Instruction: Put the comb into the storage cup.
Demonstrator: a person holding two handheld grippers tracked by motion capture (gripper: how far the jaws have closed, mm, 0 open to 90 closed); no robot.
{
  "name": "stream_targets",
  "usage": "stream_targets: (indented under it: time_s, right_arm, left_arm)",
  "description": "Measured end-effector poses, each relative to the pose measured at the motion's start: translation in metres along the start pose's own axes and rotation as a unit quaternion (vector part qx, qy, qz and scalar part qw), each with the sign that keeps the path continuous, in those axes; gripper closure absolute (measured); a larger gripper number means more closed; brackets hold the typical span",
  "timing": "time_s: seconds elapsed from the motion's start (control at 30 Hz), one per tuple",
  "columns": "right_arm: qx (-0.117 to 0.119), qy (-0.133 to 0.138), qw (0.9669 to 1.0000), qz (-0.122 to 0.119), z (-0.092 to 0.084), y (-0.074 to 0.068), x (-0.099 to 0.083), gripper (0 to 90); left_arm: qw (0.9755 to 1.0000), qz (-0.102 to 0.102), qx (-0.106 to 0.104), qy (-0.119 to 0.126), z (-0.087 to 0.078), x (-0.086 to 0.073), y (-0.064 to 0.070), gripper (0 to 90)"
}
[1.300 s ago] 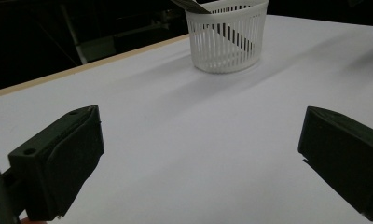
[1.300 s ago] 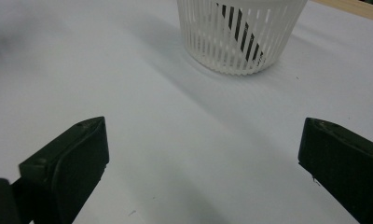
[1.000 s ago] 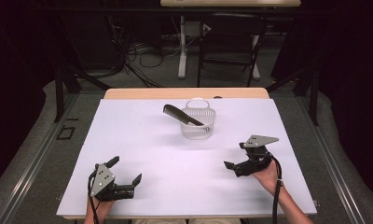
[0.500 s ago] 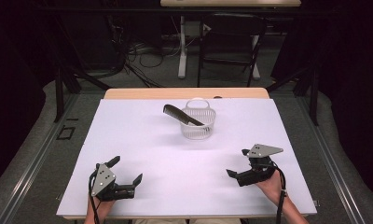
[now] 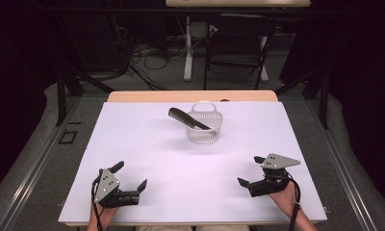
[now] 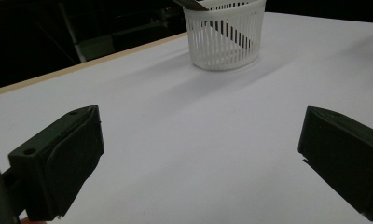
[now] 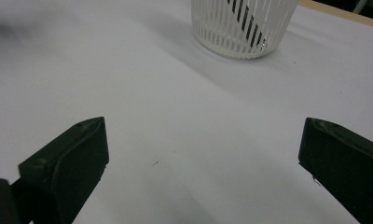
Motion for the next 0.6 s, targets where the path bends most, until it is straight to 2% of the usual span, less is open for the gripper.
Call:
stream_targets:
  time_s: [0.6]
  right_arm:
    - [-0.022, 0.031, 0.9991, -0.019, -0.016, -0.008, -0.007, 0.9]
  left_arm:
    - [1.0000, -0.001, 0.001, -0.003, 0.000, -0.001, -0.001, 0.3]
Point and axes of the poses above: each handheld gripper's, and its own axes: z roughly forward along the jaws, x roughly out of its top, y roughly to its right, the point moved 9 cm from there along z, roughly forward along the jaws, and after that the axes turned 9 degrees about -z, right-handed, at the moved point
